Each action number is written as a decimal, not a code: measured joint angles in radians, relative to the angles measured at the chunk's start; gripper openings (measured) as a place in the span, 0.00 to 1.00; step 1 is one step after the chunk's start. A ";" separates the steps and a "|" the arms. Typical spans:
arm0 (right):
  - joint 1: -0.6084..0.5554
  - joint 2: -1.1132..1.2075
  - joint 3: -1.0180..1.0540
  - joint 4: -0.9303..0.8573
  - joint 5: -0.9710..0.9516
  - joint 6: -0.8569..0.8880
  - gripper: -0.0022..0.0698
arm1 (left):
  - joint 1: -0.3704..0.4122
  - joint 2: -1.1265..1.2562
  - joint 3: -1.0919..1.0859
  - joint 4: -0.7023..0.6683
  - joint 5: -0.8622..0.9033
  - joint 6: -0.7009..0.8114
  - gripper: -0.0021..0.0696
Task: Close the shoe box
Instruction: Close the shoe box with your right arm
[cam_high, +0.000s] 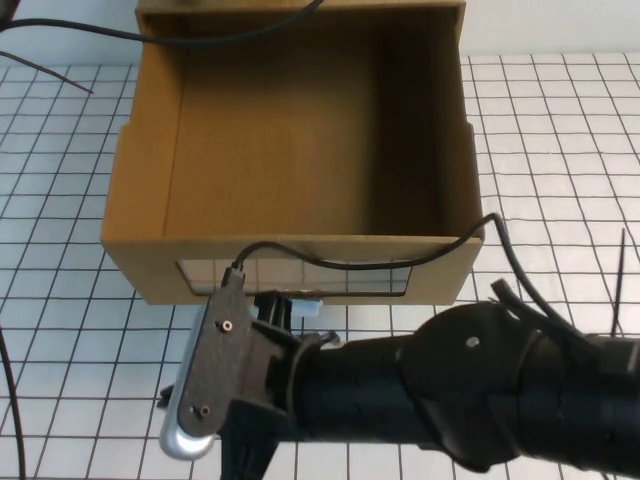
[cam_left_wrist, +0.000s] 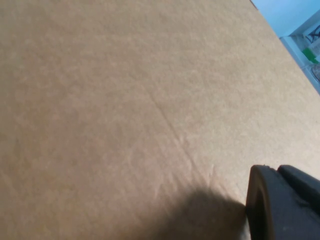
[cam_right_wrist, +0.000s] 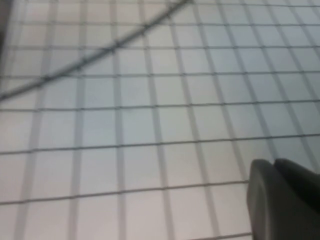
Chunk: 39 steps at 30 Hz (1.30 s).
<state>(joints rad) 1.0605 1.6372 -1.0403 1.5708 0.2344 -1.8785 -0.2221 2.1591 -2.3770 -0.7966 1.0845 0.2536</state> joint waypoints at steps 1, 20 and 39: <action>0.000 0.009 -0.006 0.016 -0.028 -0.037 0.01 | 0.000 0.000 0.000 0.000 0.000 0.000 0.02; -0.273 0.288 -0.349 0.051 0.053 -0.129 0.01 | 0.000 0.000 0.000 0.000 0.000 0.000 0.02; -0.409 0.546 -0.728 0.047 0.077 -0.052 0.01 | 0.000 0.000 0.000 0.000 0.002 0.000 0.02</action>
<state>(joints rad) 0.6516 2.1837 -1.7685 1.6180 0.3116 -1.9300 -0.2221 2.1591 -2.3770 -0.7962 1.0863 0.2536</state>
